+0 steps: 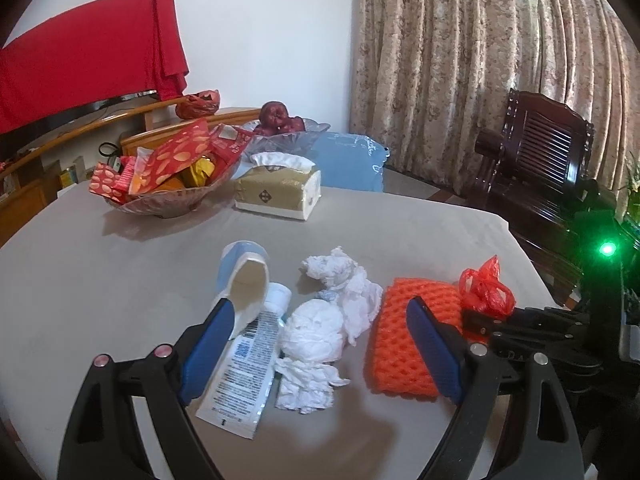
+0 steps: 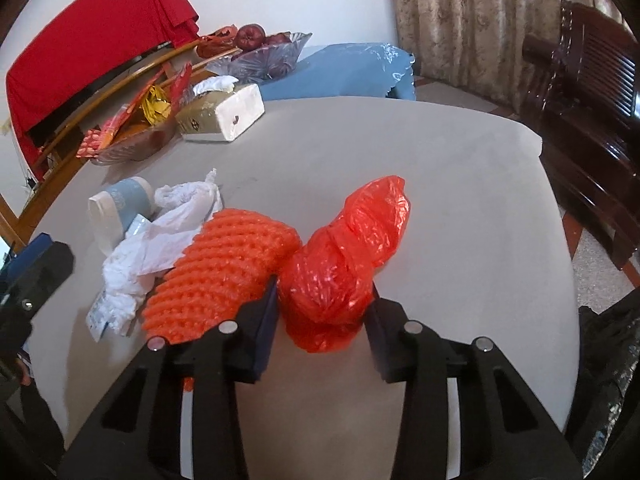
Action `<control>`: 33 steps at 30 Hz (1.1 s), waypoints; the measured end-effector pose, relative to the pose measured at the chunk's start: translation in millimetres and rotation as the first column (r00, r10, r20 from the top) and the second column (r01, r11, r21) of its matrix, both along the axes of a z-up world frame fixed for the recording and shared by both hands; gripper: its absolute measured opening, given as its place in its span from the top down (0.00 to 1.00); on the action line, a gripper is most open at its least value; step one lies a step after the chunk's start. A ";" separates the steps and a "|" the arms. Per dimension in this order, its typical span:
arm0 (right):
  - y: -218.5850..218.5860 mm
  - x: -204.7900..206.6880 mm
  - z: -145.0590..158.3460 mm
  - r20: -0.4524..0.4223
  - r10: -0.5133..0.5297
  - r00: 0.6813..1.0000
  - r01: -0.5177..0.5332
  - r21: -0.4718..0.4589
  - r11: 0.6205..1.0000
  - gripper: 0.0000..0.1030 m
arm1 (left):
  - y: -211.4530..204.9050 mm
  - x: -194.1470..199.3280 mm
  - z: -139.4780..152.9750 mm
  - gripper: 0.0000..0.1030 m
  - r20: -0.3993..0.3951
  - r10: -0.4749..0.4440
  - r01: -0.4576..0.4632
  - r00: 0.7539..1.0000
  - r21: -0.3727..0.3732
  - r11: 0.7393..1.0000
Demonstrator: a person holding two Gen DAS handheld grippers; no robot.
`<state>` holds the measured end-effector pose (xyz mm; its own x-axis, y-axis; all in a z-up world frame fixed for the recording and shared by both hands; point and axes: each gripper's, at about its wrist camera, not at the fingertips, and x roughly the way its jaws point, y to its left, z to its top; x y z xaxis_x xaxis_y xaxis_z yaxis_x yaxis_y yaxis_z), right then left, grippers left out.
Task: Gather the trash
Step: 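Grasp the red plastic bag with the right gripper, then grasp the orange mesh net with the left gripper while the right carries the red bag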
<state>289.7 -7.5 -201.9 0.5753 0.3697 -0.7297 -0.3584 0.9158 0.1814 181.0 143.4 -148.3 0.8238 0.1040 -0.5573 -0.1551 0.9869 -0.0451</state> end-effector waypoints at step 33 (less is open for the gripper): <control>-79.9 -43.8 38.3 0.078 -0.083 0.993 0.080 0.045 0.996 0.63 | -72.8 52.6 -55.9 0.53 -0.241 -0.140 0.136 0.960 -0.034 0.990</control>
